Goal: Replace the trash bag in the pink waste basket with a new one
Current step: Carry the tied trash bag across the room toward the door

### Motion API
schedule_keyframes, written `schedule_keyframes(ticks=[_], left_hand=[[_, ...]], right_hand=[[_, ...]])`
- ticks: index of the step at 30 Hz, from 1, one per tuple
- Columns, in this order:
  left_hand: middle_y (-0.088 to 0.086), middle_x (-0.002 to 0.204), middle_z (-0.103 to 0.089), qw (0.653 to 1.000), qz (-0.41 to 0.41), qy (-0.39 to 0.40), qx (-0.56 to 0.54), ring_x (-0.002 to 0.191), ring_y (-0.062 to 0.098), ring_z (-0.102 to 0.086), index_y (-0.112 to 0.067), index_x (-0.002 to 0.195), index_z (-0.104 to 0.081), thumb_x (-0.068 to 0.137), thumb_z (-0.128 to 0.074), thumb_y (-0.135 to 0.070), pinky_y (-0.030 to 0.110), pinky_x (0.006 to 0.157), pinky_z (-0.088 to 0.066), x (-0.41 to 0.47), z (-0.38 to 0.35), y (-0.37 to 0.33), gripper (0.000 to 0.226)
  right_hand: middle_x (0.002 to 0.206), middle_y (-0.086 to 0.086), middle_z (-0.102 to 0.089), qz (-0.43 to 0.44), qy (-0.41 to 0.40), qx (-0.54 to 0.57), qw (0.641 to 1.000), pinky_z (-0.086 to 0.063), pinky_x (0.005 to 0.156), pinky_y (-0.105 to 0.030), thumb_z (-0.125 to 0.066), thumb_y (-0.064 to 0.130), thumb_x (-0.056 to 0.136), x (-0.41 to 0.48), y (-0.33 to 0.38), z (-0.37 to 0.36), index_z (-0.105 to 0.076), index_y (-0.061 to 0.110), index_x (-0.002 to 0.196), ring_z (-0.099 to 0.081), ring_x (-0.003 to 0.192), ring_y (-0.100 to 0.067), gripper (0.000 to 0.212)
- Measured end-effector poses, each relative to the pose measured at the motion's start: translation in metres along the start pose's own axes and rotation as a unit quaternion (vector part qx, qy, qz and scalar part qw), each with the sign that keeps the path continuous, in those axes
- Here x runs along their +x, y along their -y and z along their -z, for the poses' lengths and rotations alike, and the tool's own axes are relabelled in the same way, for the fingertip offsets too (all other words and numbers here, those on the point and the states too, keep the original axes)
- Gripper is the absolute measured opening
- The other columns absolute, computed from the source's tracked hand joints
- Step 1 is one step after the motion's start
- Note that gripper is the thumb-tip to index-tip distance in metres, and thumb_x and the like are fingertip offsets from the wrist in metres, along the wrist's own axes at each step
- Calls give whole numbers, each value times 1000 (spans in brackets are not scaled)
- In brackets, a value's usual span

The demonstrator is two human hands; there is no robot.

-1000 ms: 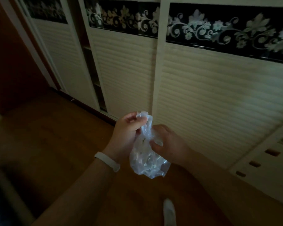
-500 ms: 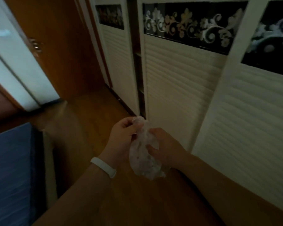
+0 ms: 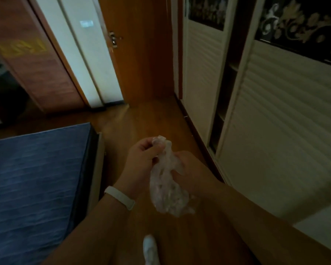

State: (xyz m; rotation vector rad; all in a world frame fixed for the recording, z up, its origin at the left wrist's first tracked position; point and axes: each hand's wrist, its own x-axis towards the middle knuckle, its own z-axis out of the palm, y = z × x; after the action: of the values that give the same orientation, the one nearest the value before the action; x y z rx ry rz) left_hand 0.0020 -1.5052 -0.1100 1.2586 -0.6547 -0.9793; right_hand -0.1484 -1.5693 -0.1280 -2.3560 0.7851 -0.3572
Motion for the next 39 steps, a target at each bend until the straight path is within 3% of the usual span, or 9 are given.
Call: schedule_keyframes(ticks=[7, 12, 17, 22, 25, 30, 33, 37, 39], left_hand=[[15, 96, -69, 1000, -11, 5, -7, 88, 31, -66, -12, 96, -72, 88, -67, -15, 43, 79, -56, 119, 84, -22, 10], [13, 99, -69, 999, -10, 21, -27, 89, 28, -66, -11, 99, -71, 89, -66, -15, 42, 81, -56, 188, 137, -54, 12], [11, 96, -71, 999, -35, 4, -22, 88, 28, -67, -14, 96, -72, 89, -65, -13, 47, 84, -56, 242, 178, -81, 10], [8, 91, -70, 999, -31, -9, -41, 87, 25, -66, -18, 90, -74, 88, -66, -13, 43, 83, -55, 297, 218, -90, 10], [7, 89, -70, 998, -23, -28, -60, 84, 22, -66, -18, 88, -75, 87, -65, -10, 39, 79, -54, 336, 232, -92, 12], [8, 88, -71, 997, -15, -71, -31, 84, 24, -65, -17, 88, -75, 88, -65, -10, 38, 78, -53, 416, 253, -97, 12], [7, 82, -70, 995, -15, -89, -32, 79, 22, -65, -18, 82, -75, 88, -64, -7, 38, 78, -52, 472, 258, -111, 16], [7, 81, -71, 995, -15, -100, -19, 76, 21, -66, -14, 87, -73, 88, -64, -8, 35, 72, -55, 545, 262, -133, 11], [8, 86, -72, 994, -21, -109, -3, 81, 24, -67, -15, 89, -74, 88, -65, -11, 37, 76, -55, 580, 268, -142, 10]], right_hand=[[119, 15, -43, -19, -3, -4, 1000, -39, 97, -26, -49, 41, 97, 142, 11, -31, -42, 25, 134, -40, 108, 1, 41], [105, 10, -56, -15, -2, 27, 1000, -51, 87, -32, -53, 35, 97, 230, 45, -35, -55, 18, 119, -59, 100, -13, 28], [96, 29, -48, 9, -16, 37, 999, -40, 70, -6, -58, 36, 94, 305, 60, -43, -47, 44, 104, -53, 95, 8, 17], [104, 31, -46, 16, 4, 37, 999, -45, 84, -19, -55, 47, 92, 379, 53, -55, -41, 54, 103, -51, 97, 10, 19], [119, 24, -40, 11, 31, 18, 999, -44, 94, -28, -54, 50, 92, 426, 35, -66, -39, 39, 130, -46, 109, 2, 43], [107, 17, -48, 12, 65, 23, 998, -46, 89, -27, -54, 43, 94, 521, 10, -72, -50, 21, 127, -50, 102, -3, 40], [122, 16, -46, 24, 63, 16, 998, -44, 99, -31, -48, 54, 87, 589, -10, -75, -44, 32, 133, -49, 118, -9, 51], [135, 10, -43, 16, 78, 27, 996, -40, 105, -38, -55, 44, 90, 668, -31, -61, -39, 27, 139, -44, 125, -12, 54], [139, 11, -41, 22, 85, 12, 996, -40, 107, -41, -51, 57, 86, 706, -41, -56, -38, 32, 139, -42, 129, -13, 60]])
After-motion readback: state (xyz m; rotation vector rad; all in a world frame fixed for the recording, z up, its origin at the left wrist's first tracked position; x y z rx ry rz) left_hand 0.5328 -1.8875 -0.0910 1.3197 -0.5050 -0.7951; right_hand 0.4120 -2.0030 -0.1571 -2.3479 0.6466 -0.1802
